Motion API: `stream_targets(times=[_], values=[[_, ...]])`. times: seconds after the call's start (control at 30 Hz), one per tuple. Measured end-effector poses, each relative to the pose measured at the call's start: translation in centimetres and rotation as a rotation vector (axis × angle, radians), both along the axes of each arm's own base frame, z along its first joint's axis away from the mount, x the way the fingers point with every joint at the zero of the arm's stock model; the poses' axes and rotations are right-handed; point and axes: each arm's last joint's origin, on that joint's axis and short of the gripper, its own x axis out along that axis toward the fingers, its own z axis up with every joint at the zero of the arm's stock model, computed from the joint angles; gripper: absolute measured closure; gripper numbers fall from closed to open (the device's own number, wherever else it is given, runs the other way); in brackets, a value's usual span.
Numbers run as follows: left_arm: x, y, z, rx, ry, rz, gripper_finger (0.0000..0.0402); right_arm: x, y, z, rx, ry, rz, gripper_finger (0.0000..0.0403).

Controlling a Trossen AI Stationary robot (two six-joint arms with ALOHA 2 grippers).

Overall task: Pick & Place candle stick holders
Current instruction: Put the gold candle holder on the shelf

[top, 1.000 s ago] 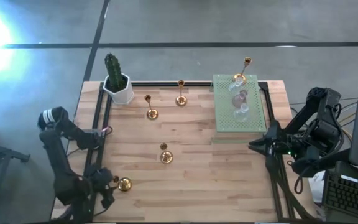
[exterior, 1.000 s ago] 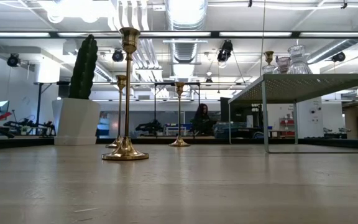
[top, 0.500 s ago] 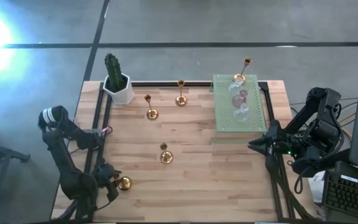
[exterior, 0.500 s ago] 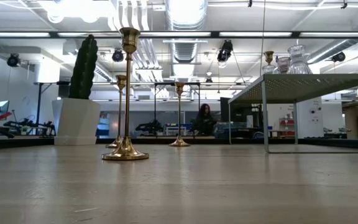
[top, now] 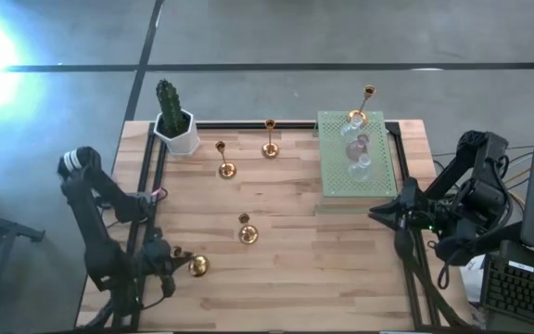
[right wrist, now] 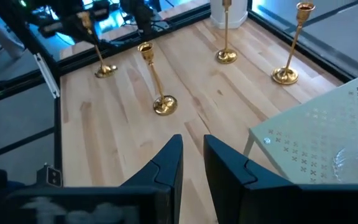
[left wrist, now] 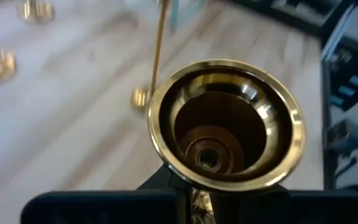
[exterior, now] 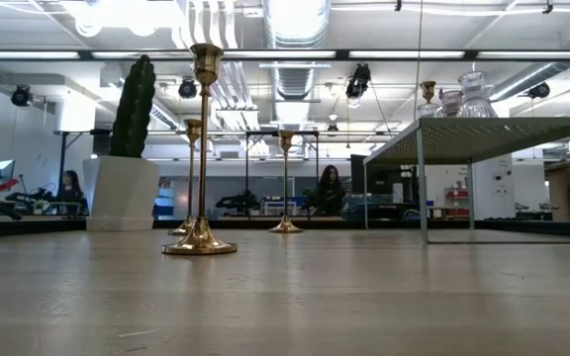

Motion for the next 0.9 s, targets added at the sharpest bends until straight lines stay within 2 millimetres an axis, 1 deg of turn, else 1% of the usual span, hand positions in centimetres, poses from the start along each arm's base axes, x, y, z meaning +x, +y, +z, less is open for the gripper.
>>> stream_targets(times=[0.13,0.23,0.37,0.47,0.53,0.67,0.9], values=[[1.7,1.6,4.1,0.106,-0.066,-0.017,0.0371,0.4,0.4,-0.2,-0.031,-0.024,-0.022,0.0344],[3.6,3.0,7.1,0.201,-0.081,-0.044,0.0371,0.9,1.1,-0.6,-0.047,-0.030,-0.030,0.0344],[6.6,4.3,11.2,0.286,-0.144,-0.168,0.0371,1.7,2.3,-1.2,-0.057,-0.030,-0.032,0.0344],[8.8,5.6,13.3,0.330,-0.216,-0.307,0.0371,2.2,3.2,-1.6,-0.061,-0.030,-0.032,0.0344],[10.0,6.8,13.9,0.348,-0.239,-0.365,0.0371,2.6,3.7,-1.9,-0.065,-0.028,-0.032,0.0344],[12.5,9.3,14.0,0.369,-0.264,-0.426,0.0371,3.3,4.7,-2.3,-0.084,-0.069,-0.055,0.0344],[16.6,12.6,13.5,0.337,-0.353,-0.532,0.0371,4.9,5.8,-2.6,-0.108,-0.166,-0.113,0.0342]])
